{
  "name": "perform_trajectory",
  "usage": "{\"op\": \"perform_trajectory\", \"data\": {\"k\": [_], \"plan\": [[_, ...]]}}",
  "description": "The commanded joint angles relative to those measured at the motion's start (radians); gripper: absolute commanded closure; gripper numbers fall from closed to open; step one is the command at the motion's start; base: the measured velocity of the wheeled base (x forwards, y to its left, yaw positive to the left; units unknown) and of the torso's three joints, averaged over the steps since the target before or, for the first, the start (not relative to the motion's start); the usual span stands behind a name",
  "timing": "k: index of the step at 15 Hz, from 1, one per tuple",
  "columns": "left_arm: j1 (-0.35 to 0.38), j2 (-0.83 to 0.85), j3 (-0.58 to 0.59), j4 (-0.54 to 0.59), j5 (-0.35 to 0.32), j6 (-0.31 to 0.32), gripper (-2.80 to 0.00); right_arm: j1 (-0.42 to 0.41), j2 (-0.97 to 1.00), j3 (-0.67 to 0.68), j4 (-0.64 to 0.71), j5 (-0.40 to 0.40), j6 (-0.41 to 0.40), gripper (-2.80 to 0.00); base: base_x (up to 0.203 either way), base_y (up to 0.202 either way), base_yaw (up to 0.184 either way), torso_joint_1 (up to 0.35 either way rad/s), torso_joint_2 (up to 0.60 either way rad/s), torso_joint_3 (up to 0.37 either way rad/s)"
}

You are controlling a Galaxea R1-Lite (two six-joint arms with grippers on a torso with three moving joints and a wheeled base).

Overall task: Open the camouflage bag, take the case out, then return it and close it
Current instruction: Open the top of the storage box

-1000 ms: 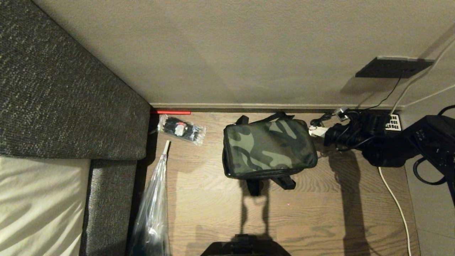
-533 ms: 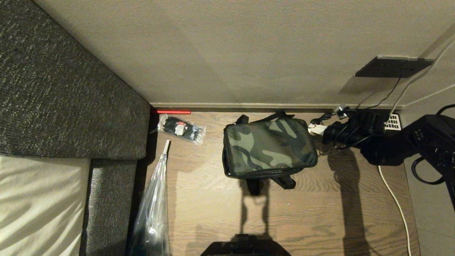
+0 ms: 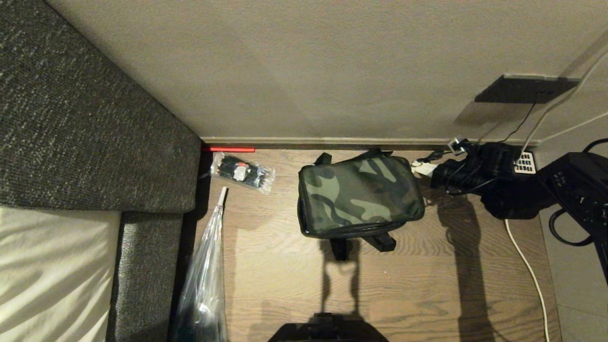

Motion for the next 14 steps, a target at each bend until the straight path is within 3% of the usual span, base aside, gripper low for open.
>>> {"op": "perform_trajectory", "data": {"k": [1, 14], "plan": [[0.000, 0.002, 0.000, 0.000, 0.001, -0.001, 0.00, 0.000, 0.003, -0.015, -0.007, 0.005, 0.009, 0.00, 0.000, 0.000, 0.000, 0.000, 0.00, 0.000], [0.000, 0.002, 0.001, 0.000, 0.001, -0.001, 0.00, 0.000, 0.018, 0.042, -0.049, -0.012, -0.032, 0.00, 0.000, 0.000, 0.000, 0.000, 0.00, 0.000]]}}
